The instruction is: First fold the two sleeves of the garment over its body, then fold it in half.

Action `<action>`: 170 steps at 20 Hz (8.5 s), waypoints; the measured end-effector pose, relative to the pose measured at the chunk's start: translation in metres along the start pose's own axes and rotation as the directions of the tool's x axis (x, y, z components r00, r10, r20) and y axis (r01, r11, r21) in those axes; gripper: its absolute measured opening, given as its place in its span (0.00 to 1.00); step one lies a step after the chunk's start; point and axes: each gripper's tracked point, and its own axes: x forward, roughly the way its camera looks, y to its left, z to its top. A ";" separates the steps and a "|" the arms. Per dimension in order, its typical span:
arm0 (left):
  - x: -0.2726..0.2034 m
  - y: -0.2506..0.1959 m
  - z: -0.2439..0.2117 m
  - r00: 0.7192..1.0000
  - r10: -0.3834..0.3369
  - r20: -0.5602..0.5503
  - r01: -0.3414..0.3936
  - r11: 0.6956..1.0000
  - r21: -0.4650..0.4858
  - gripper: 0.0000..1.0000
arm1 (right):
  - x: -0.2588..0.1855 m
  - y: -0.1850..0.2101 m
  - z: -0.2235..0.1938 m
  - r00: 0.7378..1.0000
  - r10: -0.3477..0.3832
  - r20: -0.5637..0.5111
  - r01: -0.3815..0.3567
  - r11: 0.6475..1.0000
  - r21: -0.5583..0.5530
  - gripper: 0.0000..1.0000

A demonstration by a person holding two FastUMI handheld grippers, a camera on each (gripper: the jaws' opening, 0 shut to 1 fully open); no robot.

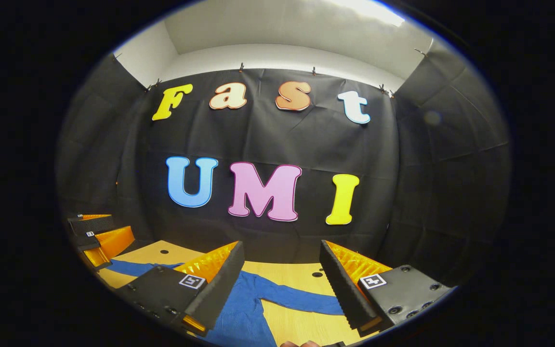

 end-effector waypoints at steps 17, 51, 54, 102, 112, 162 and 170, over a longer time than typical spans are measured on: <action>0.033 -0.036 -0.002 0.998 -0.058 0.007 0.058 0.998 -0.007 0.82 | 0.011 -0.108 -0.024 0.981 -0.186 -0.059 0.186 0.982 -0.003 1.00; 0.098 -0.016 -0.044 0.981 0.129 -0.146 -0.126 0.992 0.028 0.82 | 0.141 -0.239 -0.371 0.726 -0.220 -0.652 0.349 0.934 0.073 1.00; 0.109 -0.025 -0.055 0.970 0.157 -0.185 -0.152 0.987 0.043 0.82 | 0.136 -0.249 -0.413 0.656 -0.186 -0.732 0.371 0.924 0.098 0.93; 0.050 0.022 -0.050 0.981 0.119 -0.151 -0.109 0.992 0.069 0.82 | 0.103 -0.120 -0.286 0.802 -0.158 -0.576 0.285 0.949 0.136 0.02; 0.023 0.099 -0.061 0.961 0.216 -0.171 -0.208 0.976 0.062 0.82 | 0.188 0.025 -0.257 0.817 0.012 -0.577 0.085 0.986 0.141 0.02; -0.006 0.422 -0.267 0.694 0.571 -0.438 -0.609 0.790 0.066 0.84 | 0.157 0.340 -0.129 0.764 0.576 -0.291 -0.561 0.816 0.142 0.96; -0.005 0.469 -0.370 0.515 0.499 -0.697 -0.667 0.744 0.039 0.87 | 0.157 0.263 -0.121 0.820 0.448 -0.357 -0.408 0.894 0.185 0.96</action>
